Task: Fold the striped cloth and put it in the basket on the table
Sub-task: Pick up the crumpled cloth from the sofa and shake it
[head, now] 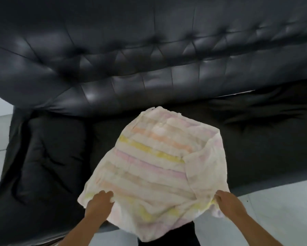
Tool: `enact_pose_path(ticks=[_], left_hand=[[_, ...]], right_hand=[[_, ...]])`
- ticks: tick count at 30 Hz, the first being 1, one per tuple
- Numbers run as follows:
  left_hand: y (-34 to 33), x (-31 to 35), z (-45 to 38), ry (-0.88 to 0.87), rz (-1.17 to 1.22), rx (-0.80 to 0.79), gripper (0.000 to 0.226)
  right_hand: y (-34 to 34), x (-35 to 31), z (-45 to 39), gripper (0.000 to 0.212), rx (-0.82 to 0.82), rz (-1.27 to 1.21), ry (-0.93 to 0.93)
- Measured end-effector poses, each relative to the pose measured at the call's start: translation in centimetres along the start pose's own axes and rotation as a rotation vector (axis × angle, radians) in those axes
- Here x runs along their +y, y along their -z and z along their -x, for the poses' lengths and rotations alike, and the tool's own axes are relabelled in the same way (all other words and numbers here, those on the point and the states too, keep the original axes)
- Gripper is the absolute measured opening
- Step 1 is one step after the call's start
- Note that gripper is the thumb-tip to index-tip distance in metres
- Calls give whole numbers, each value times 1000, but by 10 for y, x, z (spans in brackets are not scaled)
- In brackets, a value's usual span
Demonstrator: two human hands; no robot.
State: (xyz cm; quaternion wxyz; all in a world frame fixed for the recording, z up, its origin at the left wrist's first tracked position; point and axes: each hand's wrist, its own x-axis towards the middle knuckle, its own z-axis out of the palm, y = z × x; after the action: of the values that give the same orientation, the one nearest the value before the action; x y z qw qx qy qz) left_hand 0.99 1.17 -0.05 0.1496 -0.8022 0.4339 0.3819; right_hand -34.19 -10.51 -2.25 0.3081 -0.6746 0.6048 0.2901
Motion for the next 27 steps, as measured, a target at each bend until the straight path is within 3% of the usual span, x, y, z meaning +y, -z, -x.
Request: enact_pose_path(ticks=[4, 6, 8, 11, 13, 16, 17, 19, 21, 23, 25, 27], left_hand=[[-2, 27, -27, 365, 669, 395, 31], [5, 51, -43, 362, 820, 483, 35], [1, 72, -68, 278, 738, 446, 47], [-24, 98, -100, 177, 382, 356, 61], [-37, 116, -113, 103, 268, 332, 57], [-45, 152, -135, -117, 182, 382, 47], [-44, 168, -144, -217, 148, 410, 47], [-40, 211, -163, -442, 71, 459, 57], [-37, 264, -175, -581, 7, 410, 69], [-40, 307, -188, -648, -157, 266, 69], [-51, 331, -196, -721, -493, 103, 55], [-59, 329, -196, -694, -694, 8, 38]], right_hand=[[-19, 19, -38, 16, -34, -104, -50], [-15, 14, -67, 25, 40, -176, -50], [-7, -5, -102, 55, 89, -183, -15], [-6, -53, -150, 69, 42, -116, 95], [-15, -73, -174, 62, 22, -100, 87], [-24, -61, -181, 36, 175, -263, 106], [-24, -47, -171, 29, 277, -356, 195], [-22, -18, -147, 39, 332, -366, 403], [-23, 17, -121, 32, -41, -455, 550], [-23, 51, -96, 36, -401, -562, 437], [-16, 82, -81, 32, -660, -609, 298], [-6, 100, -72, 21, -776, -807, 138]])
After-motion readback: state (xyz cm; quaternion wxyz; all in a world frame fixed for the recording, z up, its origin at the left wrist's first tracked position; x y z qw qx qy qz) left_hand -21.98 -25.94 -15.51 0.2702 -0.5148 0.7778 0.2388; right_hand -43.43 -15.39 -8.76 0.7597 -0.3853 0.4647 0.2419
